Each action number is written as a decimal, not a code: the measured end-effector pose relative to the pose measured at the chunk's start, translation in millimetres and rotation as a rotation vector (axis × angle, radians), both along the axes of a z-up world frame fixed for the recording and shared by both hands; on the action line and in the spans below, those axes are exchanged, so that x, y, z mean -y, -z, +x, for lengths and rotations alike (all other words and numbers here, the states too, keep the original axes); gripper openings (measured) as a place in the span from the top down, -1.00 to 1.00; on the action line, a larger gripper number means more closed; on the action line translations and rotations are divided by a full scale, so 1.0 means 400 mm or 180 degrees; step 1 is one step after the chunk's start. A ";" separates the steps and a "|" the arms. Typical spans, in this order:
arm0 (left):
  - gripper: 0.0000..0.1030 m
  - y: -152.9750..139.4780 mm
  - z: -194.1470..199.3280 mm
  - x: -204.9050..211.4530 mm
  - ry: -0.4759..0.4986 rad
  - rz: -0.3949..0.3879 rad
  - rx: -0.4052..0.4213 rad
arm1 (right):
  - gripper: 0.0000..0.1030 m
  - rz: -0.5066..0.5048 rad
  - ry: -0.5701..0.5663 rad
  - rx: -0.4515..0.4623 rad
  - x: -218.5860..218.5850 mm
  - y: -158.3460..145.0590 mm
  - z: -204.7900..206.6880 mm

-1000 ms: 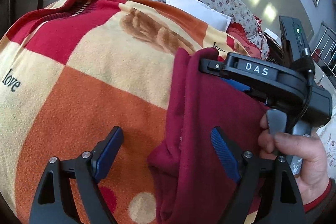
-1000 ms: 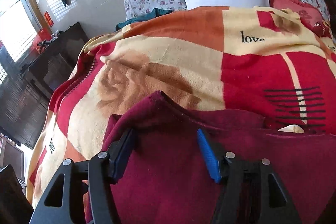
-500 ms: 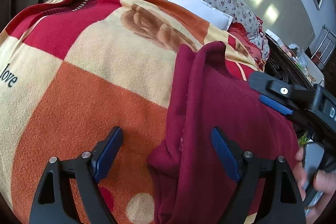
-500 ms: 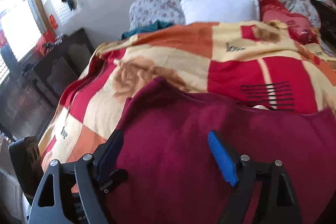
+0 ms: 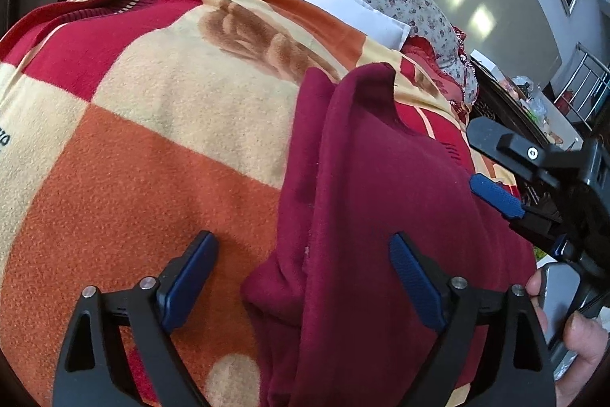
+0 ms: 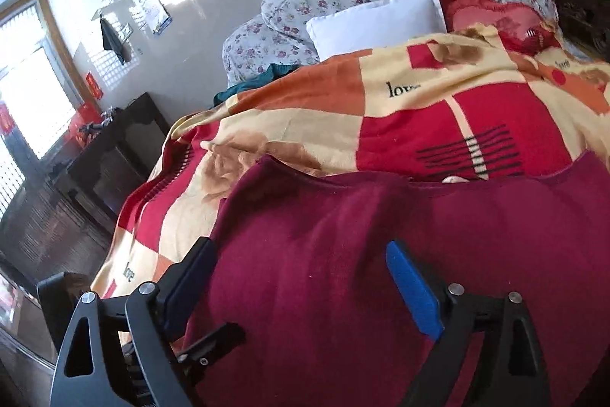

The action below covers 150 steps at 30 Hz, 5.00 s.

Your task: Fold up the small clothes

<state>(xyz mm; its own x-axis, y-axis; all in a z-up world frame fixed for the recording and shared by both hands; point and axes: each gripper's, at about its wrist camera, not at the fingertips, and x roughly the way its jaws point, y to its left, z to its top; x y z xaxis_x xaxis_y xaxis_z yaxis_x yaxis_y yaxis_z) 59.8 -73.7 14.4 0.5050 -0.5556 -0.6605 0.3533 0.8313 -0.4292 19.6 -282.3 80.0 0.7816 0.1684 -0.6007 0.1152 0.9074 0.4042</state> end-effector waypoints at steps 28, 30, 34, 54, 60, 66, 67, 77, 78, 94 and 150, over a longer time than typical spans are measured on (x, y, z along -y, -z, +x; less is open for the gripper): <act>-0.76 0.009 -0.006 0.027 0.0102 0.0060 0.0031 | -0.90 0.0069 0.0032 -0.0207 -0.006 0.020 0.018; -0.20 0.009 -0.004 0.028 0.0277 -0.0118 -0.0034 | -0.90 0.0132 0.0032 -0.0237 -0.005 0.009 0.023; 0.48 0.009 -0.008 0.007 0.0433 -0.0475 -0.0181 | -0.90 0.0086 -0.0098 -0.0507 -0.031 -0.017 0.077; 0.57 0.018 -0.041 -0.037 0.0434 -0.1096 -0.0595 | -0.52 -0.1878 -0.0888 -0.1589 -0.310 0.076 0.289; 0.57 -0.037 -0.087 -0.013 0.0638 -0.1096 -0.0307 | 0.57 -0.1224 -0.0862 -0.1009 -0.221 -0.041 0.181; 0.56 -0.176 -0.214 0.107 0.0931 -0.1000 0.0001 | 0.65 -0.1030 -0.0755 -0.0449 -0.074 -0.209 0.005; 0.55 -0.199 -0.242 0.139 0.0965 -0.0908 0.0078 | 0.66 -0.1023 -0.0715 -0.0397 -0.043 -0.226 -0.026; 0.35 -0.235 -0.424 0.485 0.1449 -0.0161 0.0171 | 0.66 -0.0631 0.0137 -0.0491 0.341 -0.156 -0.228; 0.31 -0.226 -0.446 0.483 0.1508 -0.0079 0.0166 | 0.66 -0.0491 0.0167 -0.0555 0.369 -0.110 -0.234; -0.37 -0.172 -0.454 0.326 0.1170 0.0397 0.0402 | -0.42 0.0188 0.0385 -0.0392 0.431 -0.046 -0.352; -0.42 -0.144 -0.415 0.353 0.0731 0.0944 0.0708 | 0.40 -0.0876 0.0509 -0.0276 0.214 -0.075 -0.513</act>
